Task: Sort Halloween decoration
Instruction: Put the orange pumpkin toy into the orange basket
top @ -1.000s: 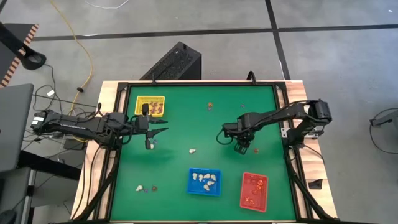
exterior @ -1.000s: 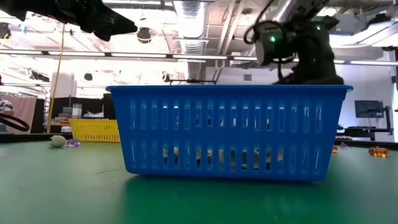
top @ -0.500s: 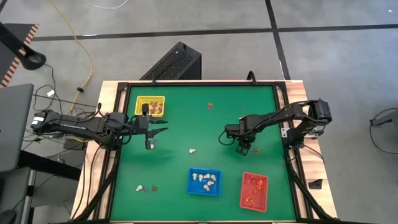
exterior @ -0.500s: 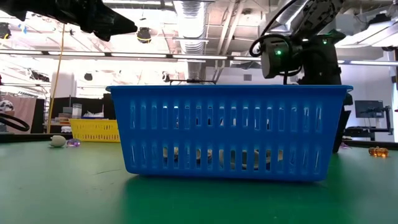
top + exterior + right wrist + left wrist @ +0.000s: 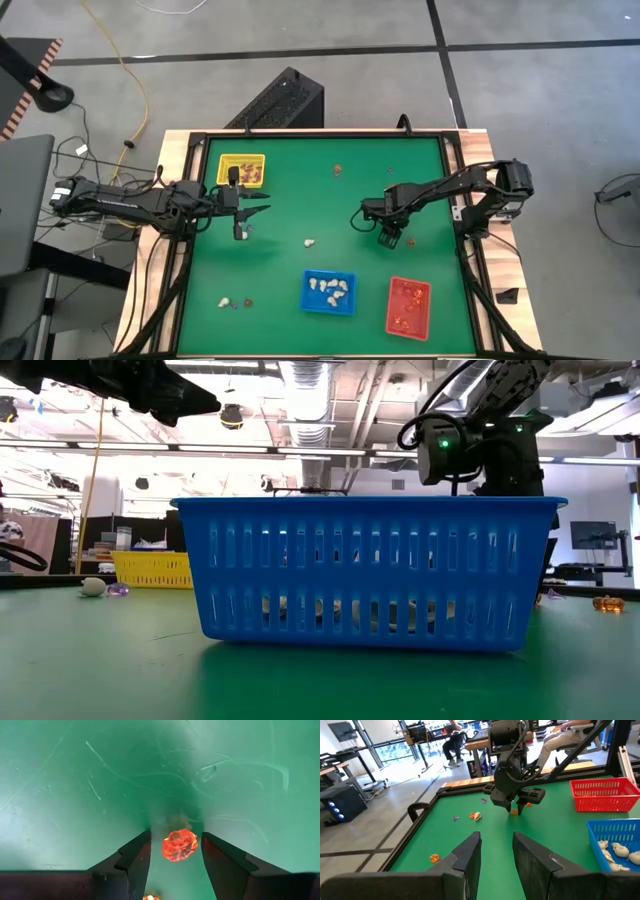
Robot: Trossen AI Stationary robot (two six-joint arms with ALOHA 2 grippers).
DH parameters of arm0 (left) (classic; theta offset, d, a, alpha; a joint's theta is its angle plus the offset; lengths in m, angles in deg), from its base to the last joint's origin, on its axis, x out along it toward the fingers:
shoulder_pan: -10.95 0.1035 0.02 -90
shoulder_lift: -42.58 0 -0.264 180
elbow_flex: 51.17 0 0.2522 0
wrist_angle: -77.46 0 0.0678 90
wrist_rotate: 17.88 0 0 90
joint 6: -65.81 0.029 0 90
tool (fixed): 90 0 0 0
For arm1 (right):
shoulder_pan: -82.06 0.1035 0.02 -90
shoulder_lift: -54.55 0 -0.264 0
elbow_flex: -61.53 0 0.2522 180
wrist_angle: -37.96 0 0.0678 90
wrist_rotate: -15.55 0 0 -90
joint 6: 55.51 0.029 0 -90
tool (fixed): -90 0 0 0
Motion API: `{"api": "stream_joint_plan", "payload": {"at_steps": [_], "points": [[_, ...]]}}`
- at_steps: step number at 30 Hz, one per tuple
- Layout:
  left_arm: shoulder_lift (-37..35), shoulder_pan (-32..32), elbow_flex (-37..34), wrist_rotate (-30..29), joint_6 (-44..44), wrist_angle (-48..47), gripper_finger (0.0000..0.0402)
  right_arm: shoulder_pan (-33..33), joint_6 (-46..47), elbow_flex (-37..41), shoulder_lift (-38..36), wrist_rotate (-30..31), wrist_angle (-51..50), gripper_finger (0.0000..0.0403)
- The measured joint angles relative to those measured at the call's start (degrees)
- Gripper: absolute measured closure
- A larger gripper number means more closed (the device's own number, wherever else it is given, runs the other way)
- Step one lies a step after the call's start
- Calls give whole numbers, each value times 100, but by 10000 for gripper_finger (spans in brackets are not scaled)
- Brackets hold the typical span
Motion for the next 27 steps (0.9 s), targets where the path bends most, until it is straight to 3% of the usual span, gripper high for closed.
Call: {"api": "stream_joint_plan", "payload": {"at_steps": [8, 17, 27], "points": [[-1, 0, 0, 0, 0, 0, 299, 0, 7, -2, 0, -15, -15, 210], [1, 0, 0, 0, 0, 0, 299, 0, -10, -10, -4, -28, -25, 288], [1, 0, 0, 0, 2, 2, 299, 331, 282, -522, -7, -798, -419, 256]]}}
